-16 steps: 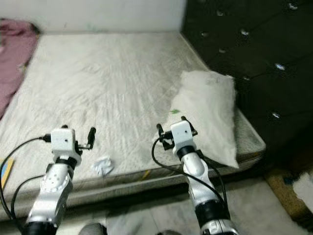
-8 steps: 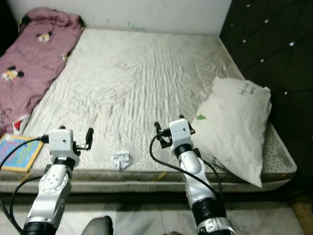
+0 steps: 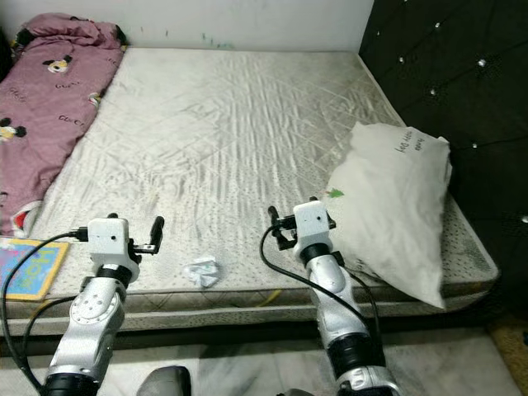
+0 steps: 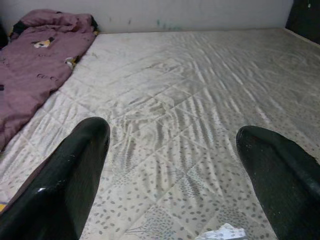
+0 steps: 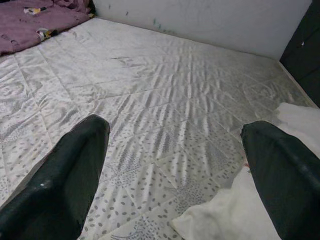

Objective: Clean up the room

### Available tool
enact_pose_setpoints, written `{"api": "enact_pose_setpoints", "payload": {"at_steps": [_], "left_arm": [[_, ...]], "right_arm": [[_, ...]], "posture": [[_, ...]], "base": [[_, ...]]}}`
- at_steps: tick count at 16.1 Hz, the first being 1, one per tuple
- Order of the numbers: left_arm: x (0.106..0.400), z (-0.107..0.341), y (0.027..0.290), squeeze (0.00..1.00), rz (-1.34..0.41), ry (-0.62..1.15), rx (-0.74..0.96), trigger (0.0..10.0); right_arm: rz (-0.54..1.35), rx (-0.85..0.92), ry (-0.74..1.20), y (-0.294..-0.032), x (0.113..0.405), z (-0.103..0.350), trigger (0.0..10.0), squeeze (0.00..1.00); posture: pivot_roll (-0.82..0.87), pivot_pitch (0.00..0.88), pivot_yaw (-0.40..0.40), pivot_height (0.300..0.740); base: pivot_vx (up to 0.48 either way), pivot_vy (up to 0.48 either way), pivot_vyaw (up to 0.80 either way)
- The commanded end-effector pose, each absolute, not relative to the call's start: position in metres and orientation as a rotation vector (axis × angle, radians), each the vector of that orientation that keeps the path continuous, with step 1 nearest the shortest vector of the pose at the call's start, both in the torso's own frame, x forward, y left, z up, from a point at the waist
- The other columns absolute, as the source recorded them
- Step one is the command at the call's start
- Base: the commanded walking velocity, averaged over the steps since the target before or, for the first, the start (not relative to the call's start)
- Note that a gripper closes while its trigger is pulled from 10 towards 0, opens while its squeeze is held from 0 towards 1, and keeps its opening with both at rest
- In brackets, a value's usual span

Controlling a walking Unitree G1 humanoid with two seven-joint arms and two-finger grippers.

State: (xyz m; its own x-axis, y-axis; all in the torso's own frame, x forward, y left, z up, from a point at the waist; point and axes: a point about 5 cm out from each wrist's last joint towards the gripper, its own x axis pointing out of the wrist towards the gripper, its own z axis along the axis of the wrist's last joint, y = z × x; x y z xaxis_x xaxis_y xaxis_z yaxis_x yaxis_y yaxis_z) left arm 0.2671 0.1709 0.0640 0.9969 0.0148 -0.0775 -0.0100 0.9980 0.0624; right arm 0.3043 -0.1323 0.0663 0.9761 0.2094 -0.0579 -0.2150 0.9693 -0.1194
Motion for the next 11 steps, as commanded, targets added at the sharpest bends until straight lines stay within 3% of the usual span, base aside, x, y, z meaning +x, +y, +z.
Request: {"api": "enact_pose_setpoints", "payload": {"at_steps": [1, 7, 11], "left_arm": [[0.2670, 0.0624, 0.1756, 0.00, 0.026, 0.095, 0.066, 10.0], [0.2678, 0.0626, 0.1757, 0.00, 0.036, 0.098, 0.066, 10.0], [0.2683, 0.0653, 0.1761, 0.00, 0.038, 0.078, 0.049, 10.0]], "right_arm": [[0.217, -0.113, 0.057, -0.1300, 0.3046, 0.0649, 10.0, 0.00], [0.220, -0.111, 0.062, -0.1302, 0.3052, 0.0649, 10.0, 0.00], [0.218, -0.110, 0.061, -0.1303, 0.3057, 0.0652, 10.0, 0.00]], "posture": [[0.06, 0.044, -0.070, 0.740], [0.06, 0.045, -0.071, 0.740], [0.06, 0.045, -0.070, 0.740]], "base": [[0.000, 0.480, 0.00], [0.000, 0.480, 0.00], [0.000, 0.074, 0.00]]}}
